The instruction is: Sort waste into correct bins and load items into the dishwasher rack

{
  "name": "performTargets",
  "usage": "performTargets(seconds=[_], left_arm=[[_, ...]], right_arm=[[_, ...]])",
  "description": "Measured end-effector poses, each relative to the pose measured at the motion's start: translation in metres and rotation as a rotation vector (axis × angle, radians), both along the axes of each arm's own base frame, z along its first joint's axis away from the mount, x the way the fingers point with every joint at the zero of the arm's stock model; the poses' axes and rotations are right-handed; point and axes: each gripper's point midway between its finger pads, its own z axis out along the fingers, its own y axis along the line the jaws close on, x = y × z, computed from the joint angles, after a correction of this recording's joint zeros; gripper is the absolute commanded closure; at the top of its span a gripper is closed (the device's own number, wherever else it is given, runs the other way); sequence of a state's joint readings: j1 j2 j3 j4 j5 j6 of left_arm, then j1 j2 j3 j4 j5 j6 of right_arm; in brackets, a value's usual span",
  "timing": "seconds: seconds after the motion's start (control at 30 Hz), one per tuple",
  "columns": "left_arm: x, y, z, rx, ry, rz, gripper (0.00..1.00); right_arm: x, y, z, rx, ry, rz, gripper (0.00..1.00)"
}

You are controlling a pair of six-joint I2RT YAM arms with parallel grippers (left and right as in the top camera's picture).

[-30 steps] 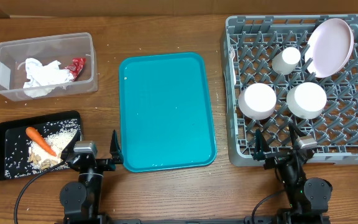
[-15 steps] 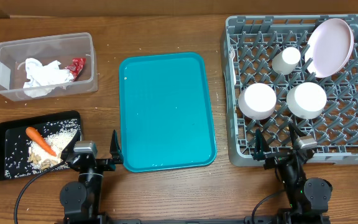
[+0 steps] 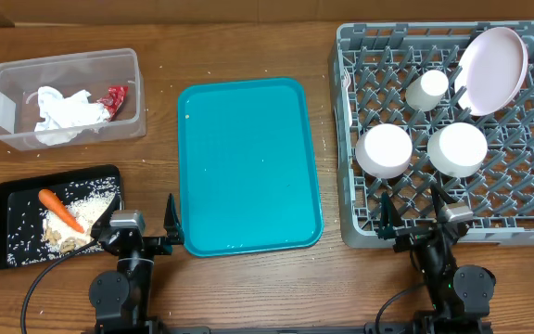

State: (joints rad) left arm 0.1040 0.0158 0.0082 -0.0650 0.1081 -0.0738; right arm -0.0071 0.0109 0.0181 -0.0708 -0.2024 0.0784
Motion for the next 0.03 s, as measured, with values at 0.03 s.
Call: performTargets(seconds=[0.03], left_arm=[[0.0,0.0,0.0,0.0,0.0,0.0,0.0]], right_arm=[[0.0,0.0,0.0,0.0,0.0,0.0,0.0]])
